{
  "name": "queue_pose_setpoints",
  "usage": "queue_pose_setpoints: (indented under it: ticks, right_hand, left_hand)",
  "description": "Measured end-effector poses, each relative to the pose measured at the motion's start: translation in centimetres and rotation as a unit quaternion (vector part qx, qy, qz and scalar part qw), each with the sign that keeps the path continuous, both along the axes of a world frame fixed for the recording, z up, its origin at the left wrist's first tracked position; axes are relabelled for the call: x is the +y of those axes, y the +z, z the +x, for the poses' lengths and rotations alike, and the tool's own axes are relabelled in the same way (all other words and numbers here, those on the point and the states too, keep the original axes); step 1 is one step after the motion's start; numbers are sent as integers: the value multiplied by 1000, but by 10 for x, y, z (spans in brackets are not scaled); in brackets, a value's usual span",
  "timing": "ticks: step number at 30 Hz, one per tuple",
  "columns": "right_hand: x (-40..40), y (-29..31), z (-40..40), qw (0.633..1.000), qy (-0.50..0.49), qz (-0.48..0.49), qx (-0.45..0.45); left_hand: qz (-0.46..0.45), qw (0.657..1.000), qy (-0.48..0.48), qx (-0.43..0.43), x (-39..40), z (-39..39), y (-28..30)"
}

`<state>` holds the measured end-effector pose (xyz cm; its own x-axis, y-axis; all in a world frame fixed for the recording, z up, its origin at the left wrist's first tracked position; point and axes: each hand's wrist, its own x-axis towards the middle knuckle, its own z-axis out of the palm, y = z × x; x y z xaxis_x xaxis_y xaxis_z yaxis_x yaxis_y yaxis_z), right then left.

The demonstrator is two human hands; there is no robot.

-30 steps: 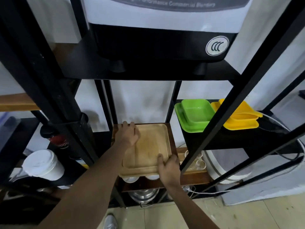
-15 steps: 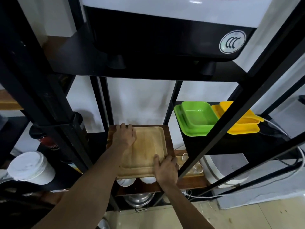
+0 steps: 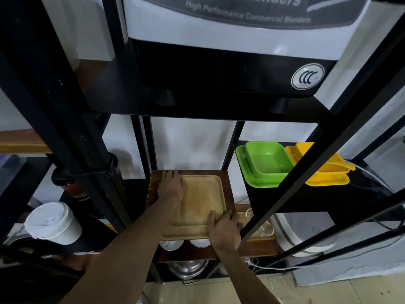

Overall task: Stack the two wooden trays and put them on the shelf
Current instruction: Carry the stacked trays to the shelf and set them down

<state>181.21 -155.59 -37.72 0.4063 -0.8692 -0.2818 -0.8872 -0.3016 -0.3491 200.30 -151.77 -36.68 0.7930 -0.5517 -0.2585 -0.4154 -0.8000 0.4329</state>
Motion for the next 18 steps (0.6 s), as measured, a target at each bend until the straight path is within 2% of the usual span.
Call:
queue_pose_setpoints:
  ticks: [3, 6, 11, 18]
  right_hand:
    - [-1, 3, -8, 999, 16, 27, -35]
    - [3, 1, -17, 996, 44, 26, -68]
    - [5, -3, -16, 997, 51, 9, -59]
    - [-4, -9, -2, 998, 60, 3, -29]
  left_hand:
    - [-39, 999, 27, 22, 14, -14, -4]
    - [-64, 997, 30, 6, 34, -34, -17]
    - [-83, 996, 31, 2, 51, -52, -34]
    - [-64, 998, 0, 4, 43, -33, -38]
